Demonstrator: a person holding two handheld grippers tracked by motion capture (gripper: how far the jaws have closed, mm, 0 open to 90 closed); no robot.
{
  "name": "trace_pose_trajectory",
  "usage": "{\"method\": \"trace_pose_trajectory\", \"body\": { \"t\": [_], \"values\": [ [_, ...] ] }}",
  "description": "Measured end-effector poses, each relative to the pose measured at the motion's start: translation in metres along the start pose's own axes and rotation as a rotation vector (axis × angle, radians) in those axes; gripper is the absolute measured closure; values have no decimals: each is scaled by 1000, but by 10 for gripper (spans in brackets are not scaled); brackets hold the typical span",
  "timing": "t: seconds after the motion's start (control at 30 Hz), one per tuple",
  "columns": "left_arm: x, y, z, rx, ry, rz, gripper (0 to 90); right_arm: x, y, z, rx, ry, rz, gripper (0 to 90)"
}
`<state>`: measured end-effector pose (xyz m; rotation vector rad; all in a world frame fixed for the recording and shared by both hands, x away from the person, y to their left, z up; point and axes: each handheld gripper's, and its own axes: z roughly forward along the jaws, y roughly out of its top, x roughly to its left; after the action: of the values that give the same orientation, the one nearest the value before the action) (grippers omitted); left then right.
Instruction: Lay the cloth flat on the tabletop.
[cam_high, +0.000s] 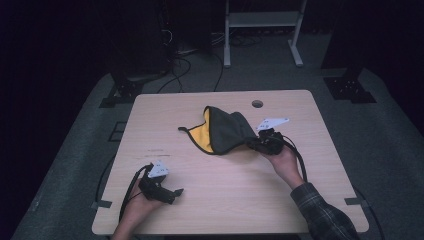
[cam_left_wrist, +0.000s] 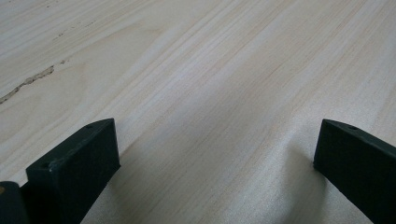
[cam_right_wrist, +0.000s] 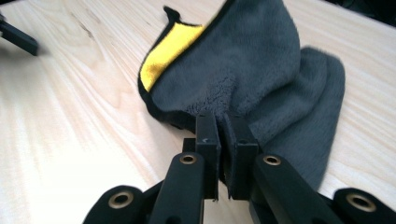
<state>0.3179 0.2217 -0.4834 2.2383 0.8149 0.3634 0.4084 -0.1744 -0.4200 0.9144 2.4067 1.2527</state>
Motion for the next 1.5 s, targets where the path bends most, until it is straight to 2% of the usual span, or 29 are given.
{"method": "trace_pose_trajectory", "body": {
  "t": [0.03,0.27,0.43,0.73,0.83,0.87,1.0,1.1,1.17,1.3,1.43,1.5],
  "values": [
    [0,0,0,0,-1,-2,0,2,1,-8,-12,2,-4,849],
    [-1,0,0,-3,0,-4,0,13,4,-35,-56,27,-21,850],
    [0,0,0,-1,-1,-3,0,21,0,-50,-59,34,-40,850],
    [0,0,0,1,-1,-2,0,39,-15,-92,-85,54,-41,849],
    [0,0,0,1,-1,-2,0,41,-20,-99,-88,56,-43,849],
    [0,0,0,1,-1,-3,0,44,-26,-107,-88,58,-38,849],
    [0,0,0,2,-1,-3,0,48,-38,-119,-80,54,-28,849],
    [0,0,0,2,-1,-3,0,48,-45,-124,-70,50,-21,848],
    [0,0,0,2,-1,-2,0,46,-56,-128,-54,38,-2,848],
    [0,0,0,2,-1,-3,0,39,-67,-128,-31,25,23,845],
    [-1,0,0,-2,-1,-6,0,23,-82,-117,38,-21,52,840],
    [0,0,0,-2,0,-3,0,17,-87,-112,64,-35,63,804]
  ]
}}
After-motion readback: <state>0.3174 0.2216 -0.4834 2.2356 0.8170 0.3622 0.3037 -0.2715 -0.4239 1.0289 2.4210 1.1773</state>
